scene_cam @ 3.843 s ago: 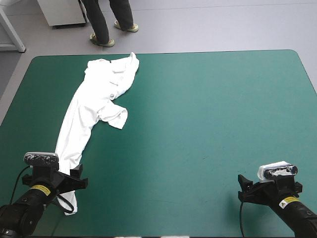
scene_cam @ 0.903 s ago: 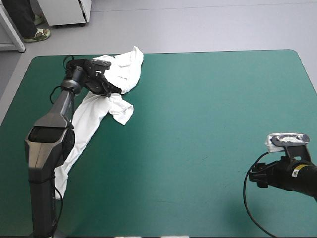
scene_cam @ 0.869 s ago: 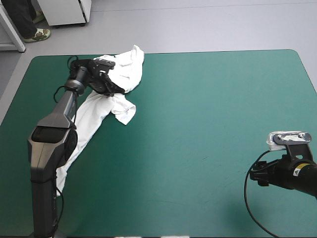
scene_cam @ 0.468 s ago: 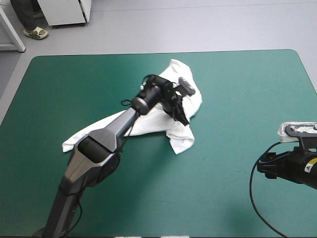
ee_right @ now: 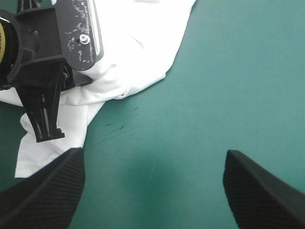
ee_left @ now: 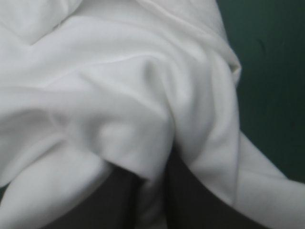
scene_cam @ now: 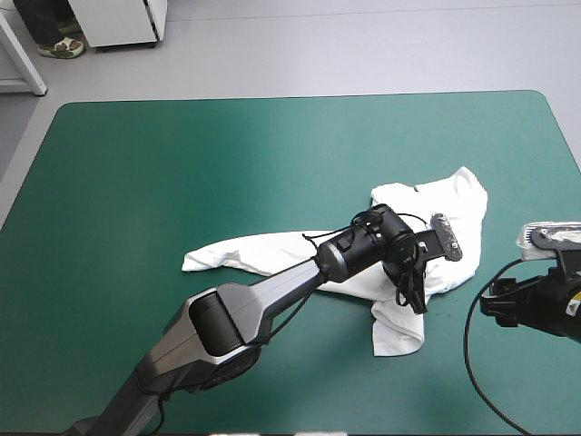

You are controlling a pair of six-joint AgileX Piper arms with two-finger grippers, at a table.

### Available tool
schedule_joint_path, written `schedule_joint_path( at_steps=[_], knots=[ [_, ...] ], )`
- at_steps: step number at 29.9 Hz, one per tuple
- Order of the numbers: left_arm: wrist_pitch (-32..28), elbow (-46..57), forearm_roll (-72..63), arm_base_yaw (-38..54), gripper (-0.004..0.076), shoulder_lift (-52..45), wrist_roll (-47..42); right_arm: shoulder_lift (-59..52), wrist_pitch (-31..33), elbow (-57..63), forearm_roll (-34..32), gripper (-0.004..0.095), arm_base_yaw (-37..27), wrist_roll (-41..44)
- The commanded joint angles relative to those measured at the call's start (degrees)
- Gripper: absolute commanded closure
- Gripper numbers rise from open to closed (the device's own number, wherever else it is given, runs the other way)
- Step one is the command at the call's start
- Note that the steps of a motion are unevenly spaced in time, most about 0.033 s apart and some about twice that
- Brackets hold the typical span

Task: Fold the cloth

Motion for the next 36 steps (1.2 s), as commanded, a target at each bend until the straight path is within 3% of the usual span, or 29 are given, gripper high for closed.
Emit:
schedule_joint_path(
  at_steps=[1,3,5,7,12,17,27,33,36],
  knots=[
    [2.5,-3.2,1.6,-0.3,0.0433,-3.7,-4.5,-0.2,-1.9,-1.9,-1.6,0.0172,0.0,0.0],
    [5.2,-5.4,2.9,-0.2,0.0222,-3.7,-7.2,-0.2,-2.0,-1.9,-1.7,0.0171,0.0,0.0],
    [8.6,-8.5,5.5,-0.2,0.0065,-3.7,-7.7,-0.2,-2.4,-1.9,-1.7,0.0171,0.0,0.0],
    [11.7,-12.1,7.4,-0.3,0.0022,-3.8,-8.1,-0.2,-2.7,-1.9,-1.7,0.0171,0.0,0.0],
    [12.1,-15.6,8.4,1.0,0.0064,-7.4,-11.5,-0.1,-2.4,-1.8,-0.7,0.0172,0.0,0.0],
    [12.1,-11.0,5.5,6.2,0.0132,-15.3,-12.6,-0.1,-1.8,-1.8,-0.6,0.0171,0.0,0.0],
    [12.1,24.7,2.3,26.0,0.0172,-41.0,-16.2,0.5,-1.8,-1.8,3.5,0.0172,0.0,-1.1],
    [12.1,42.4,4.8,31.6,0.0172,-52.3,-16.6,0.8,-1.8,-1.6,7.9,0.0172,0.0,-3.0],
    [12.0,48.9,6.6,31.8,0.0172,-53.9,-16.7,0.9,-1.8,-1.6,13.2,0.0172,0.0,-5.1]
  ],
)
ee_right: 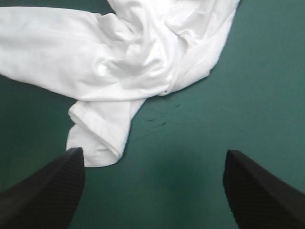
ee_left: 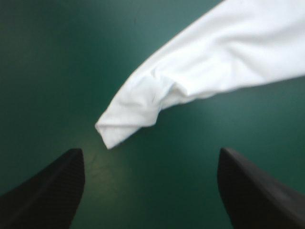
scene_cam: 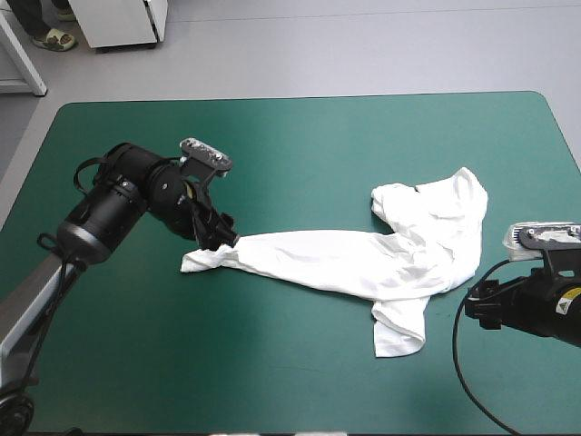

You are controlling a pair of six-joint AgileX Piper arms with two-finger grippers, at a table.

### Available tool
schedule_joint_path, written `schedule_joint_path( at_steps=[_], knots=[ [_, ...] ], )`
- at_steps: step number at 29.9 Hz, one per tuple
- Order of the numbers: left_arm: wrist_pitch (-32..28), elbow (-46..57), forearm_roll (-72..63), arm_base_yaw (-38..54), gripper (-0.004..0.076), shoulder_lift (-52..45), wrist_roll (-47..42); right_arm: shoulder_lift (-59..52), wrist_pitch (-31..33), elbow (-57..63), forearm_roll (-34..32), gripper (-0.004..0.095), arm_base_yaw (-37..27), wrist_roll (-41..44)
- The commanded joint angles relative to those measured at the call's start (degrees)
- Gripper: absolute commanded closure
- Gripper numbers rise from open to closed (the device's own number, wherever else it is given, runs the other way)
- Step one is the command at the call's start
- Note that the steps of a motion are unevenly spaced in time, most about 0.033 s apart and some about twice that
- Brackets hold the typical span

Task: Fold the cloth

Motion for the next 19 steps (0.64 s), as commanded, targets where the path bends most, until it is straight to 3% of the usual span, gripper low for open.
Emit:
schedule_joint_path(
  at_steps=[1,5,9,19],
  knots=[
    [2.3,5.6,1.8,0.3,0.0172,-3.3,-1.2,0.4,-1.8,-1.6,5.8,0.0172,0.1,-3.0],
    [0.0,12.3,4.2,0.3,0.0171,-2.8,-2.4,0.4,-1.8,-1.1,6.7,0.0172,0.1,-3.2],
    [-9.5,17.5,6.7,0.3,0.0171,-2.7,-5.2,0.4,-1.8,-1.1,3.7,0.0172,0.1,-2.8],
    [-21.7,20.3,-0.2,6.3,0.0173,6.5,-2.3,0.4,-1.8,-1.1,3.5,0.0172,0.1,-2.6]
  ],
)
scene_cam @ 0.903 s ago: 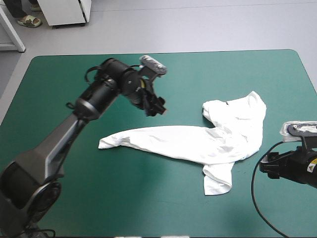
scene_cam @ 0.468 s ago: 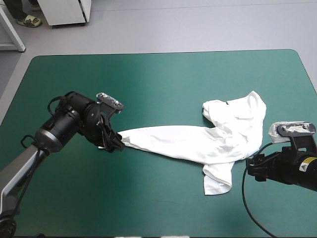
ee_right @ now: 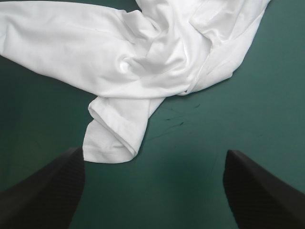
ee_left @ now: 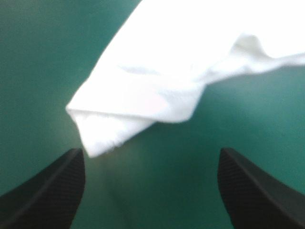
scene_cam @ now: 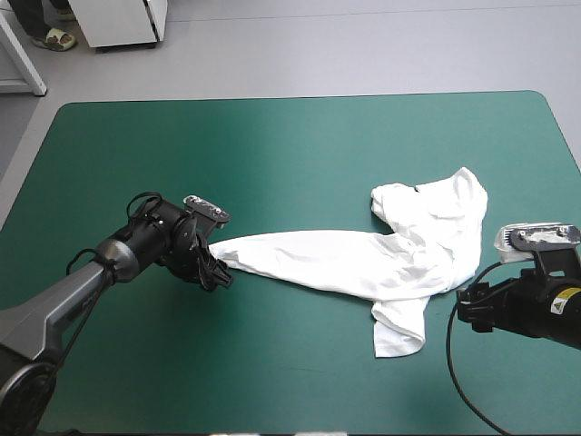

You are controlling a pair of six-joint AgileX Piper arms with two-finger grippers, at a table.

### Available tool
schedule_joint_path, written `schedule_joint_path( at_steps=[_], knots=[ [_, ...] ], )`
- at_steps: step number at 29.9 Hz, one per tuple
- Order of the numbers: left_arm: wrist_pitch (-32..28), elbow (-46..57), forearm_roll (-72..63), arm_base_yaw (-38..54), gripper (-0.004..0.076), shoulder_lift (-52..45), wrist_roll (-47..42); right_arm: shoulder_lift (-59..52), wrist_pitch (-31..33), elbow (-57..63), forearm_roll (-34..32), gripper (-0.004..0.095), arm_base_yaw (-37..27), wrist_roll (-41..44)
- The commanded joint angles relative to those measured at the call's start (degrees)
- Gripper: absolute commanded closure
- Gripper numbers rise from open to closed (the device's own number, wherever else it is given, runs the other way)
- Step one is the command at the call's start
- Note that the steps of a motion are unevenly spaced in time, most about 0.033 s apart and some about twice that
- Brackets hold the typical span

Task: Fold the cloth

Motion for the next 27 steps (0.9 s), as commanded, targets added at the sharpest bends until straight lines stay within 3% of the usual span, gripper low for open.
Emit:
schedule_joint_path(
  at_steps=[1,7,9,13,14,17,23,27],
  knots=[
    [-5.1,-1.0,-4.9,3.6,0.0173,1.9,2.8,0.2,-1.8,-1.3,0.0,0.0172,0.0,-0.2],
    [-8.3,-1.0,-11.1,5.9,0.0188,4.3,6.8,5.1,-1.8,-1.3,0.1,0.0172,2.0,-0.2],
    [-8.7,-1.0,-12.4,5.8,0.0241,4.3,6.7,8.0,-1.8,-1.3,1.4,0.0172,3.4,-0.2],
    [-9.3,-1.0,-13.4,5.8,0.0488,4.6,6.7,13.7,-1.8,-1.3,0.9,0.0243,7.6,1.9],
    [-9.7,-1.0,-13.4,5.8,0.0581,4.8,6.7,15.4,-1.8,-1.3,-0.2,0.0268,9.7,2.9],
    [-9.9,-1.0,-13.2,5.8,0.073,5.5,6.8,19.3,-2.3,-1.3,-2.4,0.0296,15.6,6.2],
    [-10.8,-1.0,-13.1,5.8,0.0729,5.7,7.5,25.5,-3.6,-1.3,-16.8,0.0296,27.2,18.8],
    [-10.8,-1.0,-13.1,5.8,0.073,5.7,8.5,26.9,-8.0,2.5,-16.6,0.0263,28.5,21.8]
  ],
)
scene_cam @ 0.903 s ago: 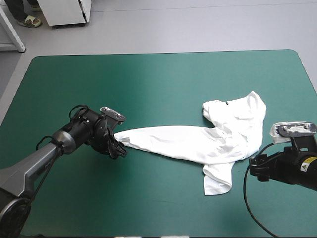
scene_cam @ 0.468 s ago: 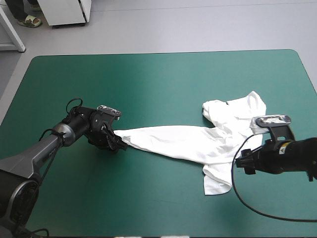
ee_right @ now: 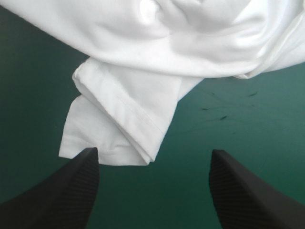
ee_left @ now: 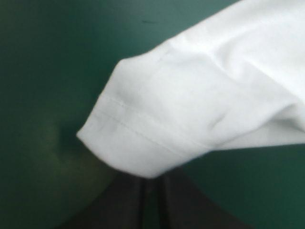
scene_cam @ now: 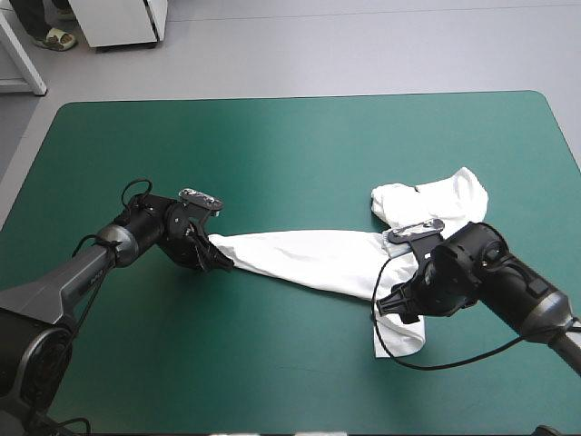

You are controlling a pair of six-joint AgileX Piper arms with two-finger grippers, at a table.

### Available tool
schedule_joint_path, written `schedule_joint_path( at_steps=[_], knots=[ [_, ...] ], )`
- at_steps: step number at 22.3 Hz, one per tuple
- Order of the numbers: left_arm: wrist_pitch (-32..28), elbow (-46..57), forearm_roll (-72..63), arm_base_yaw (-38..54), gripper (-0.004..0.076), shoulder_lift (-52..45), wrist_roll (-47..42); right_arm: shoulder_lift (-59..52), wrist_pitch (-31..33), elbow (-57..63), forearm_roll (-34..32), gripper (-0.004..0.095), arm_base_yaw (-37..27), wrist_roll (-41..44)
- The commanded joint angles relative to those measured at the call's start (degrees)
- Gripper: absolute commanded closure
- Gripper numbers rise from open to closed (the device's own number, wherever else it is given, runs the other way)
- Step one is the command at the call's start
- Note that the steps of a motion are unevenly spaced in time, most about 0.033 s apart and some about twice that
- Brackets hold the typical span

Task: Fold the cloth

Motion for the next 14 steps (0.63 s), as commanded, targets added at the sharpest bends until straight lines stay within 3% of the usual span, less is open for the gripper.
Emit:
schedule_joint_path(
  at_steps=[1,4,8,13,14],
  knots=[
    [-2.4,-0.4,-3.6,-0.4,0.0729,-0.1,0.8,-0.1,-4.4,2.8,-1.0,0.0252,0.6,2.7],
    [-2.4,-0.4,-3.6,-0.4,0.0729,-0.1,1.2,0.6,-7.9,8.1,0.0,0.0248,0.6,3.6],
    [-2.4,-0.4,-4.2,-0.4,0.0729,-0.1,1.2,1.6,-18.6,14.3,3.9,0.0252,0.6,3.9],
    [-2.7,-0.4,-5.2,-0.4,0.0729,-0.1,1.2,7.7,-21.1,16.3,4.5,0.0261,0.6,3.9],
    [-2.9,-0.4,-5.6,-0.4,0.0729,-0.1,1.3,9.0,-21.8,16.5,4.7,0.0318,0.6,3.4]
  ],
)
